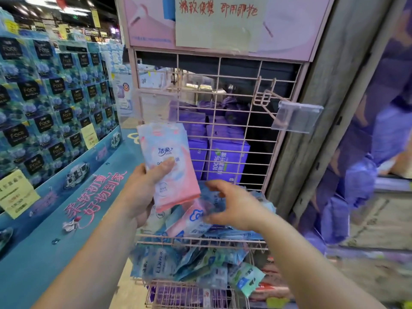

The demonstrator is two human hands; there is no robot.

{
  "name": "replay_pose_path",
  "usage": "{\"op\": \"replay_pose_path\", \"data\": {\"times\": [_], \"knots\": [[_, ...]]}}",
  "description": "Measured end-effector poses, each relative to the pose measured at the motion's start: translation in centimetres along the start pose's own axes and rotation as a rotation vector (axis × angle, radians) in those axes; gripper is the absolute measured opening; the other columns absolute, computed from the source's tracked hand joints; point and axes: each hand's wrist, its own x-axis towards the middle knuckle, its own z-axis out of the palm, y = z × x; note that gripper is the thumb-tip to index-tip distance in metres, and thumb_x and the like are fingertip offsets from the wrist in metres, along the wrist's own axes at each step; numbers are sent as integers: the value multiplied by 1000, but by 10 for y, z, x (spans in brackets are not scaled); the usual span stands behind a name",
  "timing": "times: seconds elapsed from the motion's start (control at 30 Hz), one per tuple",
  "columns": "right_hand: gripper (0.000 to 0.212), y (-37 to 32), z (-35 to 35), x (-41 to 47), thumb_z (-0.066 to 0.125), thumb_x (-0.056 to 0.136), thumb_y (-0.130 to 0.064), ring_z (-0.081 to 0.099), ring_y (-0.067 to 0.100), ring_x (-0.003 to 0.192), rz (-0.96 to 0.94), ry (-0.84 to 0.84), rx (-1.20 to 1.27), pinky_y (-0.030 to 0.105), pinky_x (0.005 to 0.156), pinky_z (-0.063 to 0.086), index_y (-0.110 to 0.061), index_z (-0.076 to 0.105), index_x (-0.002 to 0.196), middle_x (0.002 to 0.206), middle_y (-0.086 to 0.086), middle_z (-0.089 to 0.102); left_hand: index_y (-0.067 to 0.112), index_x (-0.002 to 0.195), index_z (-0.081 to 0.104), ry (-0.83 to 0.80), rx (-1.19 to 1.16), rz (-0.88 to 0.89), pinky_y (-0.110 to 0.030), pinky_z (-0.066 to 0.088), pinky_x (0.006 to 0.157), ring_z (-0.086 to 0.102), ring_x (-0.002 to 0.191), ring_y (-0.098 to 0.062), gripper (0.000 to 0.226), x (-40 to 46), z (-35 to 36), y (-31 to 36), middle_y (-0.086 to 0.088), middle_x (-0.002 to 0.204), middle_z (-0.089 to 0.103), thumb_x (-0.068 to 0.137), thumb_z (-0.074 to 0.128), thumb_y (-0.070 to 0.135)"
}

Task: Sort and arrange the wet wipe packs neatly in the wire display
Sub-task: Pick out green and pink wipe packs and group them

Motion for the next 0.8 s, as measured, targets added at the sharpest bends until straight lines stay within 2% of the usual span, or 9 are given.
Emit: {"op": "replay_pose_path", "data": {"times": [0.07, 0.13, 0.2, 0.3, 0.4, 0.47, 0.53, 0.63, 0.8], "knots": [[74, 0, 29, 5, 78, 66, -26, 58, 12, 102, -135, -20, -63, 16, 76, 42, -33, 42, 130, 118, -6, 63, 13, 98, 67, -7, 5, 16, -32, 59, 56, 73, 67, -17, 26, 0, -4, -3, -4, 82, 77, 74, 66, 23], [73, 4, 50, 13, 77, 61, -35, 55, 27, 99, -184, 57, -229, 31, 78, 43, -37, 39, 124, 110, 0, 62, 13, 98, 67, -8, 3, 23, -33, 59, 57, 73, 68, -18, 29, -1, -9, -5, -4, 85, 77, 72, 66, 25], [71, 9, 54, 17, 77, 59, -44, 52, 28, 99, -165, 126, -309, 36, 82, 41, -33, 44, 120, 108, 2, 58, 12, 99, 68, 0, 9, 30, -34, 61, 60, 73, 71, -18, 29, -3, -14, -6, -5, 88, 77, 73, 66, 25], [52, 11, 40, 9, 83, 56, -38, 58, 19, 88, -92, 125, -46, 33, 75, 46, -31, 51, 97, 95, -5, 60, 14, 103, 67, 24, 8, 42, -33, 61, 62, 74, 73, -17, 30, -5, -23, -5, -4, 92, 77, 75, 64, 26], [58, 21, 18, 1, 89, 55, -23, 61, 5, 76, -22, 196, 280, 26, 74, 52, -37, 50, 97, 88, -12, 64, 18, 103, 67, 33, -47, 33, -31, 60, 58, 74, 74, -14, 33, -7, -34, -2, 0, 93, 77, 73, 67, 32], [63, 31, 0, -3, 90, 55, -16, 60, 3, 72, -9, 293, 368, 22, 72, 52, -32, 51, 101, 86, -13, 65, 17, 100, 70, 32, -30, 32, -33, 60, 58, 74, 76, -16, 51, -7, -40, -1, -2, 95, 77, 56, 82, 41], [66, 41, -19, -6, 90, 55, -15, 57, -5, 71, -24, 406, 322, 14, 70, 49, -28, 50, 106, 90, -16, 63, 16, 99, 71, 45, 35, 29, -36, 60, 61, 74, 79, -20, 74, -8, -40, -3, -5, 97, 77, 35, 91, 49], [67, 60, -42, -11, 87, 57, -12, 56, -10, 77, -54, 510, 179, 2, 70, 41, -28, 49, 109, 95, -18, 61, 15, 102, 70, 48, 41, -5, -35, 60, 63, 74, 82, -21, 86, -10, -36, -14, -6, 100, 76, 28, 93, 51], [68, 96, -46, -26, 73, 65, 1, 56, 15, 100, 8, 364, 0, 5, 78, 38, -37, 45, 114, 113, -1, 58, 9, 103, 69, 50, 71, -68, -33, 59, 60, 74, 79, -24, 81, -17, -26, -31, -14, 100, 75, 35, 92, 47]]}}
